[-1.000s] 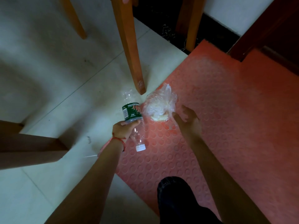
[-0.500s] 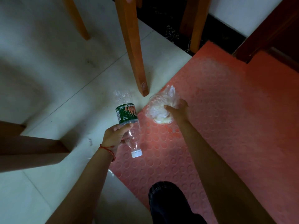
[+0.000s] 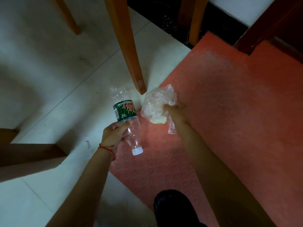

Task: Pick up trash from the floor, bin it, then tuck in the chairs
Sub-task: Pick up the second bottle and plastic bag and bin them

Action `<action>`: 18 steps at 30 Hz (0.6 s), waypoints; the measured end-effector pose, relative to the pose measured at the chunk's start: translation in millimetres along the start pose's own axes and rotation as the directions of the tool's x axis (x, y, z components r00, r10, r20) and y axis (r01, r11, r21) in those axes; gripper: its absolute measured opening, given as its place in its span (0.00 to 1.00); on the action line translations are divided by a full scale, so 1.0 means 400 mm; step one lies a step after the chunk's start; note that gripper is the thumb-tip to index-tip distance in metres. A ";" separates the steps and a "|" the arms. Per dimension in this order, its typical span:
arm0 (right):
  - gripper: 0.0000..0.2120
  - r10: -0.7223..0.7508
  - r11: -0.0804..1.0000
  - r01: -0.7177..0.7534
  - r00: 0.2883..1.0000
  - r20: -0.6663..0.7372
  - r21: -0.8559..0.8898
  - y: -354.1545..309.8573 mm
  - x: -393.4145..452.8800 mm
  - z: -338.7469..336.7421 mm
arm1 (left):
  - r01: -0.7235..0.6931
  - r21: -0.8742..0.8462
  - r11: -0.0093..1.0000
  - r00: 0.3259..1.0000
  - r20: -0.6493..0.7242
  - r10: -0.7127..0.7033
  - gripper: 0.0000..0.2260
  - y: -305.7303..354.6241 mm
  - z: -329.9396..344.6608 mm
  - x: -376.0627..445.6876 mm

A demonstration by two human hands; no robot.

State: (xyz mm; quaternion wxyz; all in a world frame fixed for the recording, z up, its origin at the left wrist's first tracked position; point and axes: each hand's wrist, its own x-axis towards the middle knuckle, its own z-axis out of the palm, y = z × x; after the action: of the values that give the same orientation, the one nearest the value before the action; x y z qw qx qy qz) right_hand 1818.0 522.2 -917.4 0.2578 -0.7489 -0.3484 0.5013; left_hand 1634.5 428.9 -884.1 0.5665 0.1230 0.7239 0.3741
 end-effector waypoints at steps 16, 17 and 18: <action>0.09 0.183 0.949 -0.159 0.981 -0.066 0.274 -0.110 -0.377 -0.257 | 0.042 0.125 0.991 0.996 0.072 -0.051 0.12 0.161 0.008 -0.347; 0.08 0.188 0.947 -0.162 0.980 -0.072 0.276 -0.120 -0.404 -0.272 | 0.052 0.127 0.991 0.995 0.074 -0.062 0.12 0.173 0.004 -0.375; 0.08 0.196 0.947 -0.167 0.977 -0.079 0.274 -0.134 -0.432 -0.287 | 0.057 0.131 0.990 0.994 0.081 -0.068 0.12 0.187 0.000 -0.404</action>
State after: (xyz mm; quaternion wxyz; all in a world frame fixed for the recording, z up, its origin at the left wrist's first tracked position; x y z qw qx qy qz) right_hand 1866.8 416.7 -737.6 0.3264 -0.7619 -0.1937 0.5249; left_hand 1669.0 383.1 -715.5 0.5992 0.1521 0.7252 0.3032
